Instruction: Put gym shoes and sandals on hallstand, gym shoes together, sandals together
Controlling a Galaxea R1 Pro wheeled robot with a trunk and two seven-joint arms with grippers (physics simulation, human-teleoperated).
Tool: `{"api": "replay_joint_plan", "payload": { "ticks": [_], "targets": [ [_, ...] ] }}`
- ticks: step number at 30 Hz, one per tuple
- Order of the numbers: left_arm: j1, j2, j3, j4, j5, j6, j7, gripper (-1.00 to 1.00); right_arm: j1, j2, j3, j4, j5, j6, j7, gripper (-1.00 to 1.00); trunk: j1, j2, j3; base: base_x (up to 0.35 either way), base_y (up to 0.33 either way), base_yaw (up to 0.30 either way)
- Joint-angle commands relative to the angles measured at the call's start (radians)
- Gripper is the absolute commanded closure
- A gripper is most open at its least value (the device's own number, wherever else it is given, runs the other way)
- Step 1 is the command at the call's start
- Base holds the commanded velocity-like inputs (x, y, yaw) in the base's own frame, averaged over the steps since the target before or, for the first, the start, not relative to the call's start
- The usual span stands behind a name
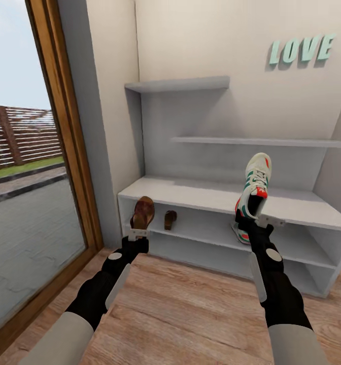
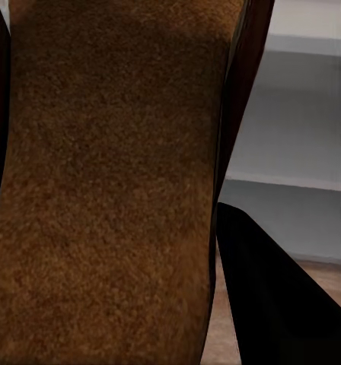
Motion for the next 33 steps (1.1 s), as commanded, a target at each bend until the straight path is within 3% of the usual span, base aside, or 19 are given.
{"api": "replay_joint_plan", "payload": {
  "ticks": [1, 11, 23, 29, 33],
  "targets": [
    [0.000, 0.001, -0.003, -0.002, 0.008, 0.005, 0.007, 1.00, -0.001, 0.001, 0.000, -0.001, -0.004, 0.005, -0.002, 1.00, 0.000, 0.000, 0.000, 0.000, 0.071, -0.262],
    [0.000, -0.014, -0.003, -0.001, 0.008, 0.004, 0.007, 1.00, -0.001, 0.001, -0.001, -0.001, -0.004, 0.009, -0.003, 1.00, 0.000, 0.000, 0.010, 0.000, 0.096, -0.241],
    [0.000, -0.016, -0.001, 0.004, 0.010, 0.005, 0.010, 1.00, -0.001, -0.002, -0.002, -0.003, 0.002, 0.014, -0.002, 1.00, 0.000, 0.000, 0.011, 0.000, 0.017, -0.017],
    [0.000, -0.018, -0.001, 0.032, 0.012, 0.005, 0.011, 1.00, -0.001, 0.001, -0.002, -0.007, 0.008, 0.021, -0.004, 1.00, 0.000, 0.000, 0.011, 0.000, 0.000, -0.014],
    [0.000, -0.019, 0.000, 0.102, 0.013, 0.004, 0.011, 1.00, -0.001, 0.001, -0.003, -0.013, 0.010, 0.065, -0.004, 1.00, 0.000, 0.000, 0.011, 0.000, 0.000, -0.245]
  ]
}}
